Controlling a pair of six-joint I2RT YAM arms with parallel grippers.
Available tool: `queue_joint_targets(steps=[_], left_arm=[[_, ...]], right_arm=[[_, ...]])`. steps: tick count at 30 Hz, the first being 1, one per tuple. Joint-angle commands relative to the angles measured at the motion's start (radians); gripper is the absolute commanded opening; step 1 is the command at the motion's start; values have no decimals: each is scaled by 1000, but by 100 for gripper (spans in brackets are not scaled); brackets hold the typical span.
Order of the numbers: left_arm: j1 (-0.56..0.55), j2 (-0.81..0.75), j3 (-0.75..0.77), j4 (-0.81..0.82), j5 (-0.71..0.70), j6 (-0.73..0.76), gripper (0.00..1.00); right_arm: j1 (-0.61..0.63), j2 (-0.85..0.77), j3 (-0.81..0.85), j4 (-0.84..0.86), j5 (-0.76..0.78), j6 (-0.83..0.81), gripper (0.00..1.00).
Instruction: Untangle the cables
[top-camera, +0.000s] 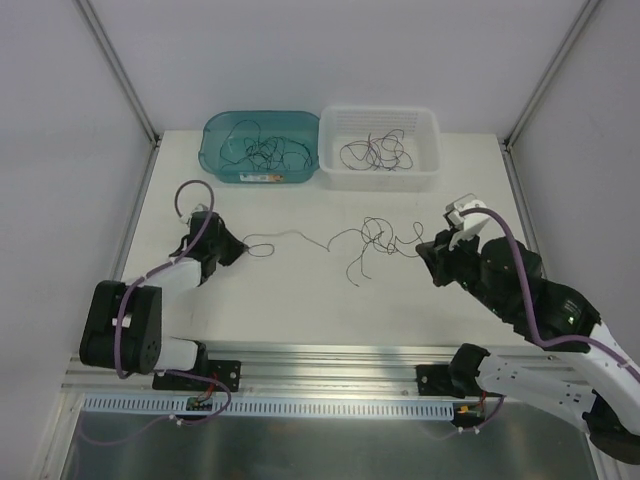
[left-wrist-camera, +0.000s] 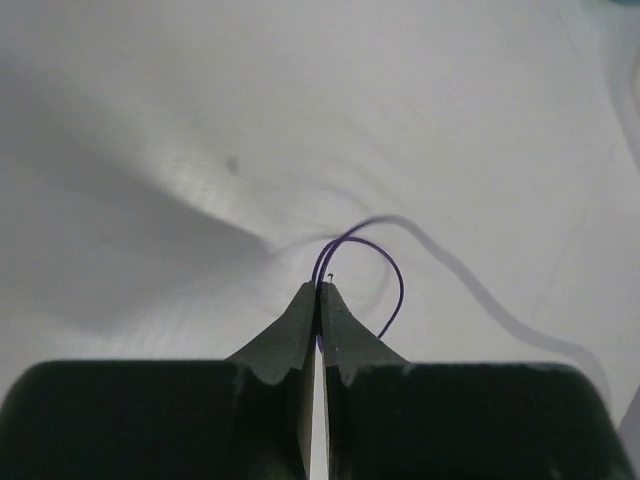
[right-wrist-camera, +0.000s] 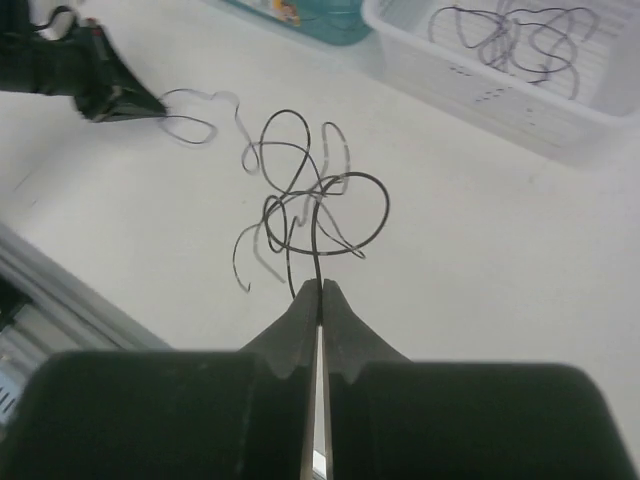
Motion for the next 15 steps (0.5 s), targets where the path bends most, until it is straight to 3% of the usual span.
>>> queue_joint_targets(steps=[1, 5, 9, 15], left_arm=[[113, -124, -57, -152, -78, 47, 0], [259, -214, -86, -204, -101, 61, 0], [271, -276, -83, -220, -76, 88, 0], [317, -320, -133, -312, -213, 1, 0]], right_arm=[[-2, -34, 51, -93, 184, -20, 1], [-4, -66, 50, -109, 242, -21, 1], [-4, -54, 56, -103, 245, -18, 1], [-6, -94, 111, -172, 487, 11, 1]])
